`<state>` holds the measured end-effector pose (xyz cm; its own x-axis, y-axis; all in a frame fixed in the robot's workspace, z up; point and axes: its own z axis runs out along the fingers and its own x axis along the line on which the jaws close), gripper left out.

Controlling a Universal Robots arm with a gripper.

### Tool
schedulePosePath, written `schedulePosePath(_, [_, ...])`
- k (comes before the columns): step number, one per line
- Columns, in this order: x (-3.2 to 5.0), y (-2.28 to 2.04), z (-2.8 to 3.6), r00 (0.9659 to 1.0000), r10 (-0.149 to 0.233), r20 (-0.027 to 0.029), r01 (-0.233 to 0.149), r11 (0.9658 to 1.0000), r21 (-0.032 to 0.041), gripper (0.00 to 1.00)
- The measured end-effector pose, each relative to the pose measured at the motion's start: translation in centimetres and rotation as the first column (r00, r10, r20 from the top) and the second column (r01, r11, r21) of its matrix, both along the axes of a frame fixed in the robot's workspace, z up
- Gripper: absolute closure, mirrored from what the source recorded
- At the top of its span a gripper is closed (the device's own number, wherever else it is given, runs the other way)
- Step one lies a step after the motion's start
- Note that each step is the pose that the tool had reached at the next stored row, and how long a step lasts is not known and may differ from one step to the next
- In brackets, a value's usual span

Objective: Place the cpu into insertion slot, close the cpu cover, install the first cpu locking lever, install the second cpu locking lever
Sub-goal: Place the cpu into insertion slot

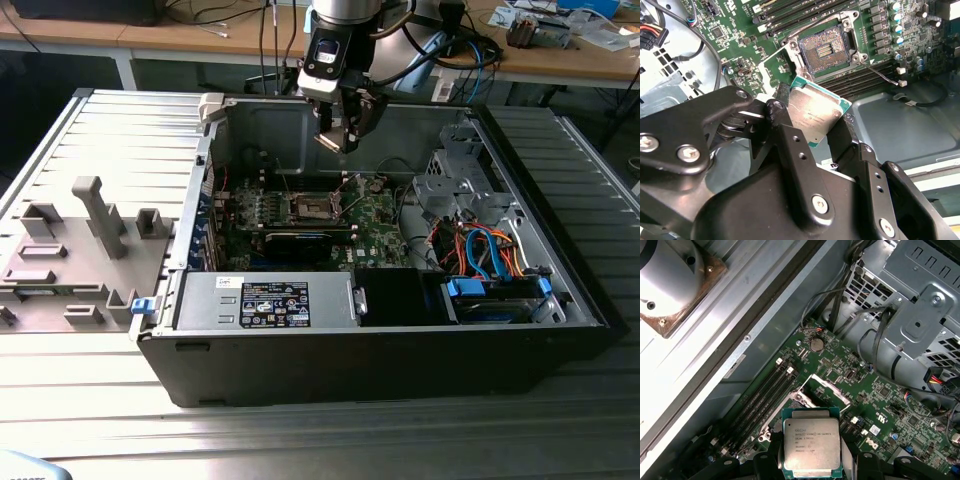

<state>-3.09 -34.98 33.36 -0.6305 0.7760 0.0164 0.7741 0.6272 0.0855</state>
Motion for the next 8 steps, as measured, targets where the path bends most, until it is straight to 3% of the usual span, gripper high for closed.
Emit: schedulePosePath(8, [0.00,0.00,0.00,1.0000,-0.004,0.0000,0.004,1.0000,0.0000,0.45])
